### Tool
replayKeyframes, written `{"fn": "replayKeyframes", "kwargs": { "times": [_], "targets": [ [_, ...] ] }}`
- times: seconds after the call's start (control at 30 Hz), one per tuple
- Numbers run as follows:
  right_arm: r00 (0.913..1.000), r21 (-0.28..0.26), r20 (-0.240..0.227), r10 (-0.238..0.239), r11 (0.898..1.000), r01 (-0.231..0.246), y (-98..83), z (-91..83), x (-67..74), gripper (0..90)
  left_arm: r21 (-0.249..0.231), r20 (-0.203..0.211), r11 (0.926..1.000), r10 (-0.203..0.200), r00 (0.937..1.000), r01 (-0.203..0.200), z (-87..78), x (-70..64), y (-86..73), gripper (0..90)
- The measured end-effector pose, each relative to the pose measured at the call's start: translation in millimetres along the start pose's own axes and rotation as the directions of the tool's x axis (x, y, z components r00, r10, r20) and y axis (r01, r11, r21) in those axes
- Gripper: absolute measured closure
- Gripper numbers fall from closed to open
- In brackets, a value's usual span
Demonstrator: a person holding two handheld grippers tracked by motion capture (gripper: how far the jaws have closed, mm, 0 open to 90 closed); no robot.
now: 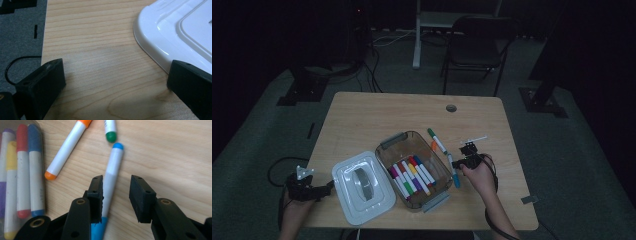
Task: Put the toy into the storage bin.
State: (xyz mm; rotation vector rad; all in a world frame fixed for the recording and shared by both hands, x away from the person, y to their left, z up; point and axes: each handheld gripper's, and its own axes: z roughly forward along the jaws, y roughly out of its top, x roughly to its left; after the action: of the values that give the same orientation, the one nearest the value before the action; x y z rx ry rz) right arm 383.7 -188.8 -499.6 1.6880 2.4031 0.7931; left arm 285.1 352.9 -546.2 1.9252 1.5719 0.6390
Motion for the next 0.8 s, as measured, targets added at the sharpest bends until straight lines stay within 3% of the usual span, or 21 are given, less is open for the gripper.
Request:
{"fn": "replayKeyframes", "kwargs": {
  "times": [0.2,0.57,0.8],
  "targets": [
    [0.9987,0.043,0.046,-0.019,0.999,0.017,-4.8,13.5,2.7,68.1,0.0,0.0,1.0,0.0,1.0,0.0,0.0,0.0,0.0,2.2],
    [0.9938,0.028,0.111,-0.007,1.0,0.004,-11.6,10.9,-3.4,76.4,0.0,0.0,1.0,0.0,1.0,0.0,0.0,0.0,0.0,2.2],
    [0.9972,0.03,0.049,0.056,0.998,-0.057,-12.9,1.9,-11.2,76.9,0.0,0.0,1.0,0.0,1.0,0.0,0.0,0.0,0.0,2.2]
  ]
}}
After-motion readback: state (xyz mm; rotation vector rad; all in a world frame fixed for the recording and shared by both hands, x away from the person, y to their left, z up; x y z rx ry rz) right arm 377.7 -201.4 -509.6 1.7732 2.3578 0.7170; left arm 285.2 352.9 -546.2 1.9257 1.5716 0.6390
